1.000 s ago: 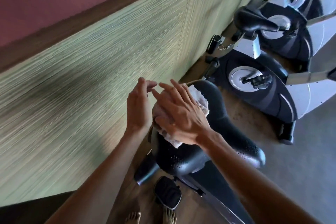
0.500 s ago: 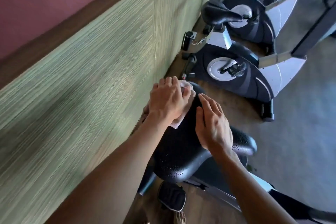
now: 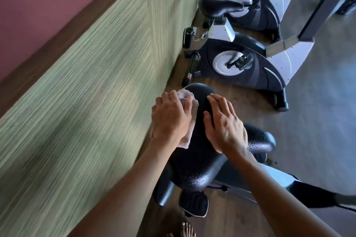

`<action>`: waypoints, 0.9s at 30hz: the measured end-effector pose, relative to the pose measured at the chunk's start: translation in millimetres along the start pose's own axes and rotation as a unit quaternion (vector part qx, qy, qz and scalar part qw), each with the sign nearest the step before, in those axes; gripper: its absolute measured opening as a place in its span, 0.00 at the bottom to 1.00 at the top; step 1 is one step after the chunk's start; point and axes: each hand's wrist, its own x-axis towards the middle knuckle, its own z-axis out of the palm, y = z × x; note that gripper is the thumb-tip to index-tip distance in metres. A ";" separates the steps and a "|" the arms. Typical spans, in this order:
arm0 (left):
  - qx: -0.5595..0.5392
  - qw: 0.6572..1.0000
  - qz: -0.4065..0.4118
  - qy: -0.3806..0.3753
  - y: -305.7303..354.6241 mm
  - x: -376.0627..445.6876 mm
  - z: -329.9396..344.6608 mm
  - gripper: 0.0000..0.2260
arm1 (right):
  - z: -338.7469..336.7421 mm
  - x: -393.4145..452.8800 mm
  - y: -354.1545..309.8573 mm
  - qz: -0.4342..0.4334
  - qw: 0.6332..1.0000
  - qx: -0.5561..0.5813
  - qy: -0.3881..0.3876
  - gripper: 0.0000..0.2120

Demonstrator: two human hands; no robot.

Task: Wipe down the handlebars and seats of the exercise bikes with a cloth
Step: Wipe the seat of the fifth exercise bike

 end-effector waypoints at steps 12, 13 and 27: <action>-0.125 0.982 0.118 -0.072 1.6 75.5 13.2 0.25 | 19.9 -3.9 -33.2 0.084 0.995 -0.042 0.017 0.33; -0.155 0.976 0.134 -0.078 -3.1 76.3 14.5 0.24 | 23.3 -4.3 -40.3 0.098 0.993 -0.056 0.021 0.33; -0.395 0.905 0.155 -0.039 -61.2 -9.0 15.3 0.25 | 18.9 -5.4 -52.1 0.172 0.985 0.000 0.014 0.34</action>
